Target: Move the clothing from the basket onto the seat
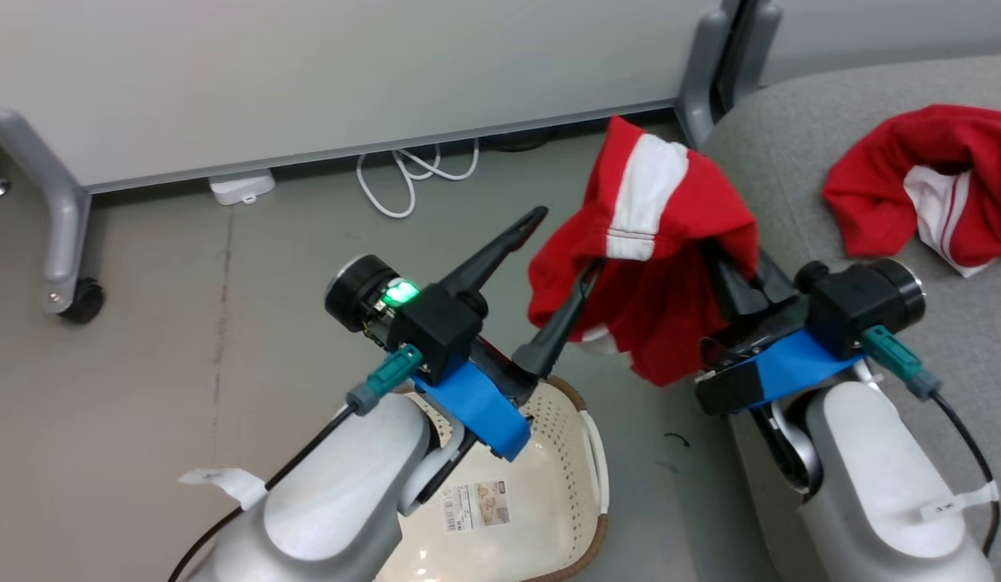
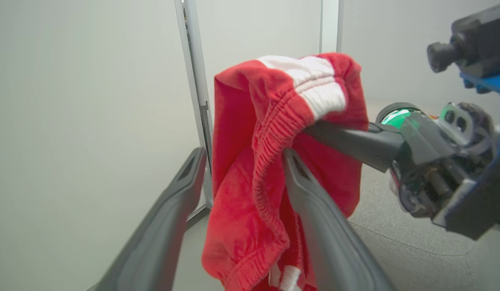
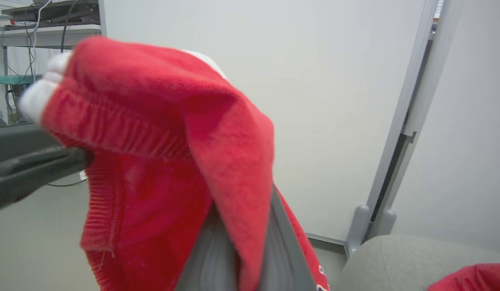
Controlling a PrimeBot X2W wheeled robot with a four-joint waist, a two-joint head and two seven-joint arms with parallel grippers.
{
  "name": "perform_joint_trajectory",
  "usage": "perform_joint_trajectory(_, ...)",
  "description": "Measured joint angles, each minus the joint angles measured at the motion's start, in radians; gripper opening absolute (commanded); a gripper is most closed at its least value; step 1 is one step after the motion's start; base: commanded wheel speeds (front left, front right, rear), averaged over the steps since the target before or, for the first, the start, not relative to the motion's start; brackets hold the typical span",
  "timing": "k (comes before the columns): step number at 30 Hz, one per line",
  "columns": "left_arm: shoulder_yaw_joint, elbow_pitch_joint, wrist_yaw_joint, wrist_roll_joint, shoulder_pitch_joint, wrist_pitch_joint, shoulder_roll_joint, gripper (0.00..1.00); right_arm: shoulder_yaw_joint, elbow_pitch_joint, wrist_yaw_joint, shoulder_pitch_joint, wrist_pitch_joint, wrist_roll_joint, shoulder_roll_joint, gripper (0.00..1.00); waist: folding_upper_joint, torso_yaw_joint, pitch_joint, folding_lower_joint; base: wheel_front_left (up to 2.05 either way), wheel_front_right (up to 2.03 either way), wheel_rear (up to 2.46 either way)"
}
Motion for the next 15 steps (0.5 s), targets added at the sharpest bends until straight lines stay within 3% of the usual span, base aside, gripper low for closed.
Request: perform_joint_trajectory(15,-0.047,-0.034,0.004,0.016,0.026,0.003,0.03,1.0,-0.171,-0.059,0.0,0.066,0.0,-0.017,0.003,0.0,0.0,-0.147,0.061,0.0,0.0,0.0,0.0)
